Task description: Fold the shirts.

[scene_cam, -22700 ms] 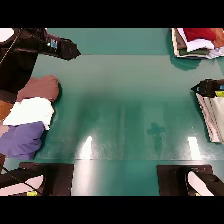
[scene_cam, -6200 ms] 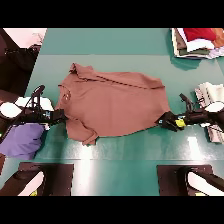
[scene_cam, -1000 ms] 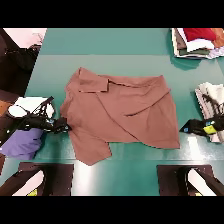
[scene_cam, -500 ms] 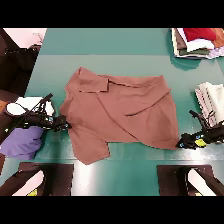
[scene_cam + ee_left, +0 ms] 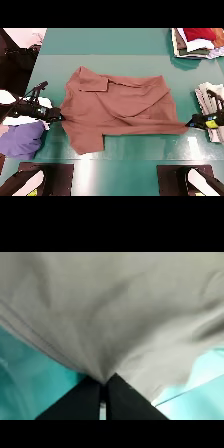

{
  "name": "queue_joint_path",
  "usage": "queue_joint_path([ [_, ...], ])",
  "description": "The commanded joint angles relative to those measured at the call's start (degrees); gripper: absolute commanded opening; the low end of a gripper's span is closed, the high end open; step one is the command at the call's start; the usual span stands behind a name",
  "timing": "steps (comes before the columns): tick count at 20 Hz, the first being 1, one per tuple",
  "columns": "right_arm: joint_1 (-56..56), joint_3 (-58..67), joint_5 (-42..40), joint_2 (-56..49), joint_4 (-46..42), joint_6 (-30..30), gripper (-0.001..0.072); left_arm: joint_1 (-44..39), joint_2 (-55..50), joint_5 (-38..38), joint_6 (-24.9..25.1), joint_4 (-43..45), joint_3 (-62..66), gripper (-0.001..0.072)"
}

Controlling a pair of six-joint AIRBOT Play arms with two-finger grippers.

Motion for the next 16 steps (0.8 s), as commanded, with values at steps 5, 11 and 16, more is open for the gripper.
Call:
queue_joint_path([
  [5,0.1,8.9,0.3,-11.8,0.5,2.2,0.0240,0.1,0.0,-5.6,0.1,5.2,2.5,0.0025],
  [11,-0.2,4.4,5.6,-10.4,0.5,1.5,0.0443,0.1,0.0,-5.5,0.1,4.9,2.5,0.0025],
  [16,-0.2,-7.4,-3.9,-4.2,2.8,1.2,0.0590,0.1,0.0,-3.8,0.1,3.4,2.5,0.0025],
])
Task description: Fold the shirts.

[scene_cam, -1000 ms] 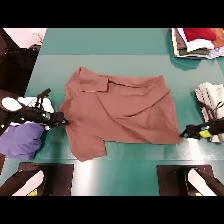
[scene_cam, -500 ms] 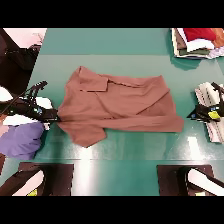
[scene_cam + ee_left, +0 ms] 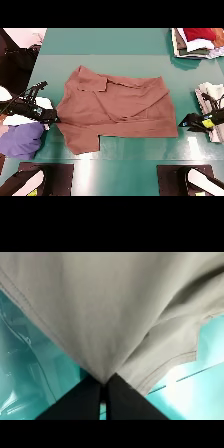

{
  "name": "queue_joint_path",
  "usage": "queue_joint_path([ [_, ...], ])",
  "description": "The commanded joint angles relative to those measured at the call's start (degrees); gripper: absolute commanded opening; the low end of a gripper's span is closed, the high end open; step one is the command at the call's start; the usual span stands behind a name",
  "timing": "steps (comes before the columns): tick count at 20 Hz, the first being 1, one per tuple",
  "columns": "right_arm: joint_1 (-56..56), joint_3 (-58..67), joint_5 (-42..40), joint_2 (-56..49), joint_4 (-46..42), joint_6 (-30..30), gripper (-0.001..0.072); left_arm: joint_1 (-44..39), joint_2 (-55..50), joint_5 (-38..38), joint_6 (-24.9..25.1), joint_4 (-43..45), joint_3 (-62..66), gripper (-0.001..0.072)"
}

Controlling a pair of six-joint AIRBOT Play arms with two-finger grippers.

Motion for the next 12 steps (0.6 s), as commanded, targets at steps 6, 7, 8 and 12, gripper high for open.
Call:
queue_joint_path([
  [6,0.0,-7.0,-8.1,-3.2,13.0,-5.7,0.0550,0.0,0.0,1.0,0.0,-1.2,0.0,0.0025],
  [7,0.0,-7.0,-8.3,-4.3,12.9,-6.4,0.0490,0.0,0.0,1.0,0.0,-1.2,0.0,0.0025],
  [8,0.0,-7.0,-8.3,-5.0,12.9,-6.6,0.0429,0.0,0.0,1.0,0.0,-1.2,0.0,0.0025],
  [12,0.0,-7.0,-7.4,-4.5,12.9,-6.8,0.0250,0.0,0.0,0.9,0.0,-1.2,0.0,0.0025],
])
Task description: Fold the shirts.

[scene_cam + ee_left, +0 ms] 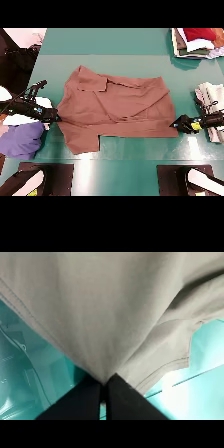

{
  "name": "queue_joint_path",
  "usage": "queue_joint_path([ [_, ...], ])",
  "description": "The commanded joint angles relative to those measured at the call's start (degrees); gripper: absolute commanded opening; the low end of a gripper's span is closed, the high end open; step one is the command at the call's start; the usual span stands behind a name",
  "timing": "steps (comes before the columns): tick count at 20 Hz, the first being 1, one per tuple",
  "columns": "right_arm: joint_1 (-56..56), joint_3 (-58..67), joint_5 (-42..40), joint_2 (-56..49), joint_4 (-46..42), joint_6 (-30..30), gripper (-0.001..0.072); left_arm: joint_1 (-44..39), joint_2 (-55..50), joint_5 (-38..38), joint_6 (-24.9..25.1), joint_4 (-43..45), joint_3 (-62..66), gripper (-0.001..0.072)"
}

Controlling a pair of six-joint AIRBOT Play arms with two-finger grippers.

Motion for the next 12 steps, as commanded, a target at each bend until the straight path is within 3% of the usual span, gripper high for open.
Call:
queue_joint_path([
  [1,0.0,-0.2,1.1,1.2,0.8,-1.6,0.0076,0.0,0.0,-0.2,0.0,0.0,0.0,0.0025],
  [2,0.0,-0.1,1.8,2.9,0.5,-1.6,0.0017,0.0,0.0,-0.9,0.0,0.0,0.1,0.0025],
  [7,0.0,2.2,2.1,13.4,0.8,-0.1,0.0016,0.0,2.3,-1.1,-2.2,-0.4,2.8,0.0025],
  [12,0.0,22.4,0.6,19.5,1.2,5.8,0.0016,0.0,5.5,-1.2,-5.0,-0.4,26.4,0.0025],
])
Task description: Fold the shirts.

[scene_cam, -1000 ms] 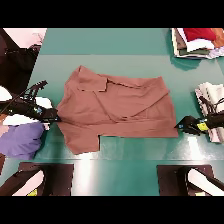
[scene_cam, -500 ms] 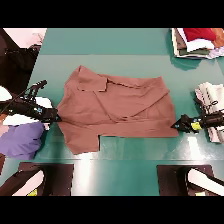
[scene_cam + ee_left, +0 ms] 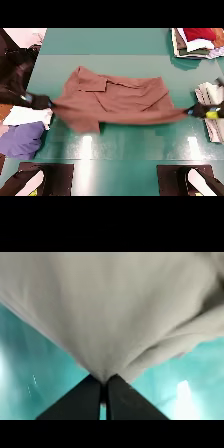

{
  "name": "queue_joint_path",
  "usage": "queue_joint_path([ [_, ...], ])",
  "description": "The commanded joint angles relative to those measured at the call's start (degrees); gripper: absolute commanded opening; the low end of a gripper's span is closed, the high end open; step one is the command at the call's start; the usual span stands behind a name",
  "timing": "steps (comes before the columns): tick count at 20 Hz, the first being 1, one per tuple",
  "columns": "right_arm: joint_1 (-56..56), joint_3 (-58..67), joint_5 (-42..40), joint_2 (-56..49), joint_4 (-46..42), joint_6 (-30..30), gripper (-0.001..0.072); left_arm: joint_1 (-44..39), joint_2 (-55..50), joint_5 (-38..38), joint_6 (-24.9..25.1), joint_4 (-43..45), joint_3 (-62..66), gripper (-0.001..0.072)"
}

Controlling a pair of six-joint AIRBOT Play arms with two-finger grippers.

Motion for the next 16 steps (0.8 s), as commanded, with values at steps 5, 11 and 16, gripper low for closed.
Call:
queue_joint_path([
  [5,0.0,37.0,-4.9,4.3,0.1,4.8,0.0016,0.1,1.5,6.2,-3.6,0.0,43.0,0.0025],
  [11,-0.1,61.0,-5.7,4.4,-0.6,5.2,0.0016,0.1,3.2,16.0,-7.3,-1.2,64.4,0.0025],
  [16,-0.1,71.0,1.4,4.3,-6.7,9.2,0.0016,0.1,6.6,15.8,-7.9,-10.4,65.9,0.0025],
])
